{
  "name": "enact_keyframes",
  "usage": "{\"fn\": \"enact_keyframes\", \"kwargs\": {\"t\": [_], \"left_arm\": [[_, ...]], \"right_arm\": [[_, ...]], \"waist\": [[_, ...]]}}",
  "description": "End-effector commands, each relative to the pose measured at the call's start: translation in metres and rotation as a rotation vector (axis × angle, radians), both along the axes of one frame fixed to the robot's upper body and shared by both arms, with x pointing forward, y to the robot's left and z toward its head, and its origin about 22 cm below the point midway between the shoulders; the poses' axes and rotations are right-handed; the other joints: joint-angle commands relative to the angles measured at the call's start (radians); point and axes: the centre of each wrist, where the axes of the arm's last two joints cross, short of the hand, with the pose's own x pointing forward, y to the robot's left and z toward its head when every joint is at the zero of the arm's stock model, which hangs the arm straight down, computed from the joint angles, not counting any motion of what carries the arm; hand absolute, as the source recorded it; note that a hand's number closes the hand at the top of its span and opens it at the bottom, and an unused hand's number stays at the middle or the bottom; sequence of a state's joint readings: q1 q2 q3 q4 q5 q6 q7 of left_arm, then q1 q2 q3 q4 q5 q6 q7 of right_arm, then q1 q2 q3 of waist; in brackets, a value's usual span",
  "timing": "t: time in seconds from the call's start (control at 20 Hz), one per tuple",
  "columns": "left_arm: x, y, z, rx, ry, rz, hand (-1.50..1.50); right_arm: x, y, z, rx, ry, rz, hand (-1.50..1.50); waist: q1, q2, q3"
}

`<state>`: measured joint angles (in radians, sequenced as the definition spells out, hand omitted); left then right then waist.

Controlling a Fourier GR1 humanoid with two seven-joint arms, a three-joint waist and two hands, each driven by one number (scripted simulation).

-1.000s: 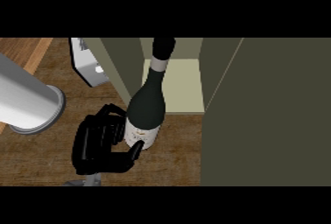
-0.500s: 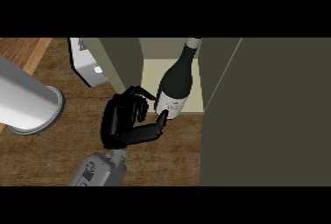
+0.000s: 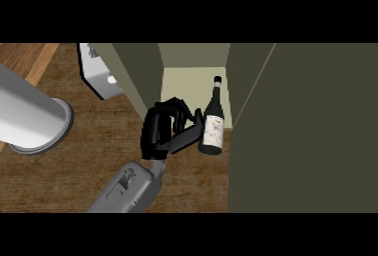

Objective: Pick up the wine, place it into the cabinet and close the cabinet

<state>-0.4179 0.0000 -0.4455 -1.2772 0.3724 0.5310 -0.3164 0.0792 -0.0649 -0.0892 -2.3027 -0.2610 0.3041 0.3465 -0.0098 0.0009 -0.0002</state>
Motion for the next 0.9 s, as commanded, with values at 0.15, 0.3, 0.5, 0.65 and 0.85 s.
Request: {"fn": "enact_keyframes", "kwargs": {"t": [0.15, 0.3, 0.5, 0.65, 0.85], "left_arm": [[0.004, 0.003, -0.024, 0.006, 0.055, 0.044, 1.50], [0.000, -0.002, -0.043, 0.025, 0.071, 0.051, 1.50], [0.004, 0.011, -0.060, -0.002, 0.073, 0.068, 1.50], [0.015, 0.022, -0.068, 0.002, 0.107, 0.067, 1.50], [0.032, 0.018, -0.064, -0.049, 0.098, 0.094, 1.50]], "right_arm": [[0.000, 0.008, 0.006, -0.033, -0.011, 0.004, -1.50], [0.012, 0.011, -0.018, 0.000, 0.000, 0.003, -1.50], [-0.012, -0.005, -0.015, 0.005, 0.019, -0.003, -1.50], [0.000, 0.005, 0.003, -0.001, 0.017, -0.008, -1.50], [0.005, 0.009, -0.007, -0.007, 0.014, 0.008, -1.50]], "waist": [[0.003, 0.000, 0.000], [-0.001, 0.001, 0.000], [-0.004, 0.000, 0.000], [0.000, 0.000, 0.000], [-0.003, 0.001, 0.000]]}}
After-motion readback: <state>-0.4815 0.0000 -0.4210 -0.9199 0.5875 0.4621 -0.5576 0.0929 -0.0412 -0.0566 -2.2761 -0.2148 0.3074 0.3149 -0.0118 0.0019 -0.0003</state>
